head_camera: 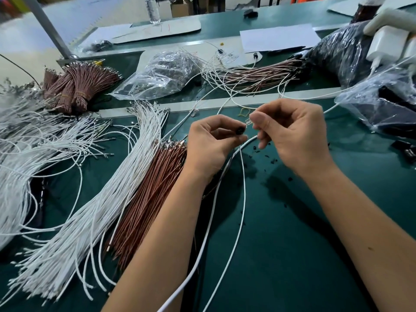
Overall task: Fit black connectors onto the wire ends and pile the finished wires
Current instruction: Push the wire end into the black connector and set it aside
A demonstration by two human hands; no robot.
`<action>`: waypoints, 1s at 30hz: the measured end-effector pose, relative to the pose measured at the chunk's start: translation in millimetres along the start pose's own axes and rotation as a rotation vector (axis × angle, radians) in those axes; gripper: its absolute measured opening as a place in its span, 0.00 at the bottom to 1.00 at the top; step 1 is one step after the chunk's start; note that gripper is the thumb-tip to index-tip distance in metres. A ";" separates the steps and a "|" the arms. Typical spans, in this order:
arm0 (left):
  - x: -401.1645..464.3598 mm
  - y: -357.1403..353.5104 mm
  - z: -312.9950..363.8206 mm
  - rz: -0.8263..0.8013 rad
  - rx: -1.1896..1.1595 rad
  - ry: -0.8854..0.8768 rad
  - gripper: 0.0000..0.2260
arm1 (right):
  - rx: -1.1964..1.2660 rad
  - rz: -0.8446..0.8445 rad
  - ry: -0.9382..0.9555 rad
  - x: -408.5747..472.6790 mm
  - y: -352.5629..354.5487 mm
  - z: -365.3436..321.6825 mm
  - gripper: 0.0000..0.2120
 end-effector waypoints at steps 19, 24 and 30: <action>-0.4 -0.2 6.2 -0.070 0.065 -0.038 0.10 | -0.503 -0.099 0.164 -3.4 1.1 -6.7 0.05; -0.8 1.7 5.7 -0.109 0.153 -0.041 0.10 | -0.425 -0.193 0.088 -2.3 7.6 -5.0 0.05; 1.1 3.8 4.7 -0.141 0.195 -0.054 0.13 | -0.369 -0.231 -0.006 -1.7 12.1 0.4 0.04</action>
Point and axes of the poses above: each hand's wrist, its own x-axis towards the middle knuckle, its own y-axis out of the back of the hand, z = x × y, the point moved 1 cm from there along x, towards the middle knuckle, and after that the axes turned 12 degrees about -z, right-handed, at the moved point
